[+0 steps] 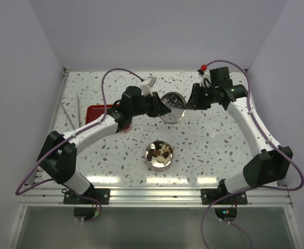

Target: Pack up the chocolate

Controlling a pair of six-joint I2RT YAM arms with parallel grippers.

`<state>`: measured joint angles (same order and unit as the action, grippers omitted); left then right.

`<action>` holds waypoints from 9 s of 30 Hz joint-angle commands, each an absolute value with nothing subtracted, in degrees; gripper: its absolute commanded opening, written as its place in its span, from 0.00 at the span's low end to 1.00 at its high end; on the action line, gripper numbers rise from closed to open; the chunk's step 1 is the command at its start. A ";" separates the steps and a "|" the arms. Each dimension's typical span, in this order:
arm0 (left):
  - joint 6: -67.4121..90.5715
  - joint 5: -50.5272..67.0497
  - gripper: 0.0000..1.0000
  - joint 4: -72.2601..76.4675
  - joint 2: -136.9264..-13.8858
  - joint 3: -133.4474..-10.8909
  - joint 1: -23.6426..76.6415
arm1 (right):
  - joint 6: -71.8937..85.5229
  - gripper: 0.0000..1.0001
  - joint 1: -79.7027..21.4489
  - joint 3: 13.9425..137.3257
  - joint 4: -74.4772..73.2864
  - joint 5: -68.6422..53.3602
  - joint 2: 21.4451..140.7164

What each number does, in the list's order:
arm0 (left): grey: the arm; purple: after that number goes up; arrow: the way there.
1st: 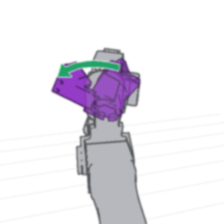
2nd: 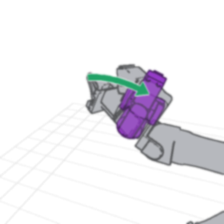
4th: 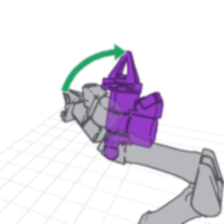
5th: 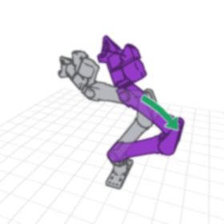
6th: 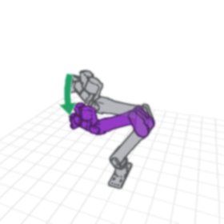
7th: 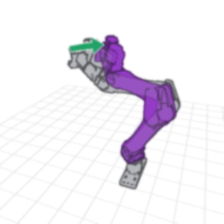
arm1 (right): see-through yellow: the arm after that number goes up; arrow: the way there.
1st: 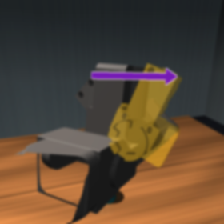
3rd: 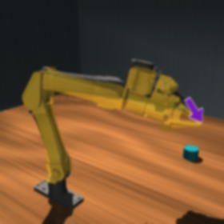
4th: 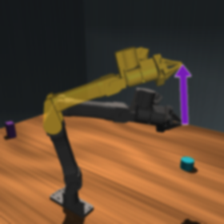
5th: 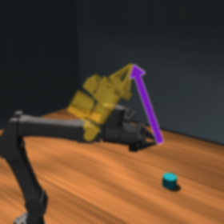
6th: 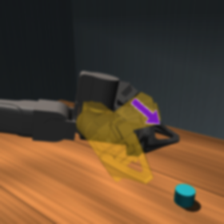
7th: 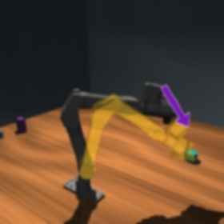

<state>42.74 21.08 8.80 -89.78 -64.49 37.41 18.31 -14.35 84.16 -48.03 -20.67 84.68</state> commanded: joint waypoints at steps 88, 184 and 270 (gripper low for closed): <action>-68.12 -43.76 0.61 56.87 -84.90 -49.92 69.79 | 59.24 0.00 -15.12 72.60 -30.41 -45.00 73.13; 56.95 10.38 1.00 4.06 -61.27 -29.61 46.23 | 38.67 0.21 -14.15 28.83 -7.65 -37.44 74.18; 56.43 12.57 1.00 8.44 -71.81 -31.11 46.23 | 28.21 0.38 -17.05 32.96 -8.44 -32.52 80.86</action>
<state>57.25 12.82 5.74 -71.90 -28.95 46.52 33.63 -16.36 33.63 -1.58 -38.04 81.30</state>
